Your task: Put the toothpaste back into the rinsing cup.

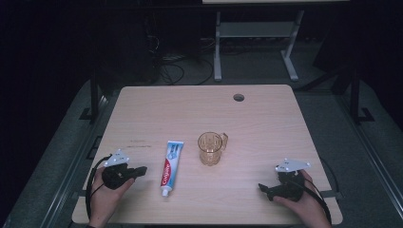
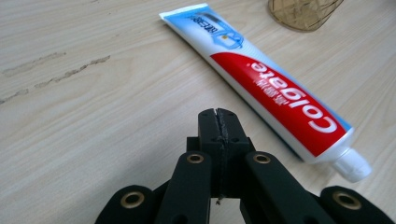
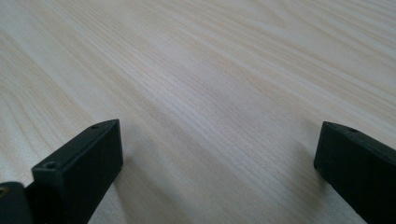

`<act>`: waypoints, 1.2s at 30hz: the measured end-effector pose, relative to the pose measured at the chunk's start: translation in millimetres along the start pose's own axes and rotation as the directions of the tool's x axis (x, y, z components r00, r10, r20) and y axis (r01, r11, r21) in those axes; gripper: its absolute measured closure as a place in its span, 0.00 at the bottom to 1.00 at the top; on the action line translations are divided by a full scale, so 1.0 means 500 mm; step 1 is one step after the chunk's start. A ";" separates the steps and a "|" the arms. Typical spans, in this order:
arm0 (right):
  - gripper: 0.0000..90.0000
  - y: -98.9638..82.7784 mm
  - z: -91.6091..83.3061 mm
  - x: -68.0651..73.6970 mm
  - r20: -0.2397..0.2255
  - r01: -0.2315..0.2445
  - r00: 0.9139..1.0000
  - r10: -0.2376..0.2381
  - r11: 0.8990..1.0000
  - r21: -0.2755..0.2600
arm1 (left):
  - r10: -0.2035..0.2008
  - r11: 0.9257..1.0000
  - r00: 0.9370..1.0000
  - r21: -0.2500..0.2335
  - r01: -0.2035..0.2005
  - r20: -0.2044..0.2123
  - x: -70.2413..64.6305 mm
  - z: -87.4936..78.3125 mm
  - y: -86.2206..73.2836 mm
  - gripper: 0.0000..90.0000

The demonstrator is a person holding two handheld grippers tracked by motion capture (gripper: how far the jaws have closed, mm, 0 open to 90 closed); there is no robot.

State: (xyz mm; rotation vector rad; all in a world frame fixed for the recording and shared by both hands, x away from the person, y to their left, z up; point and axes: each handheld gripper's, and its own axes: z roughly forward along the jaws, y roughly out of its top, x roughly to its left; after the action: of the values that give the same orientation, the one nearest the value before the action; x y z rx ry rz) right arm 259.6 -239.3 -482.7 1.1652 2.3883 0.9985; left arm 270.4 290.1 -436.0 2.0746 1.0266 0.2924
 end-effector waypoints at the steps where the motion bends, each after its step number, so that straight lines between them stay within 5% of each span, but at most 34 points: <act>1: 0.01 0.000 0.000 0.000 0.000 0.001 1.000 -0.001 1.000 0.000 | 0.000 1.000 1.000 -0.001 0.000 0.007 -0.001 -0.001 0.002 1.00; 24: 0.01 0.000 0.000 0.000 -0.005 0.007 1.000 -0.007 1.000 -0.001 | 0.036 0.998 0.993 -0.047 -0.031 0.112 -0.045 0.036 0.072 1.00; 36: 0.01 0.000 0.000 0.001 -0.007 0.007 1.000 -0.007 1.000 -0.002 | 0.056 0.998 0.983 -0.041 -0.050 0.175 -0.078 0.076 0.092 1.00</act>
State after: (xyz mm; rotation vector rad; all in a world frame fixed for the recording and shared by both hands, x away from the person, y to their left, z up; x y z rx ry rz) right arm 259.4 -239.1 -482.7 1.1532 2.3952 1.0039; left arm 291.0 223.1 -422.4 2.0564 0.8549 0.1501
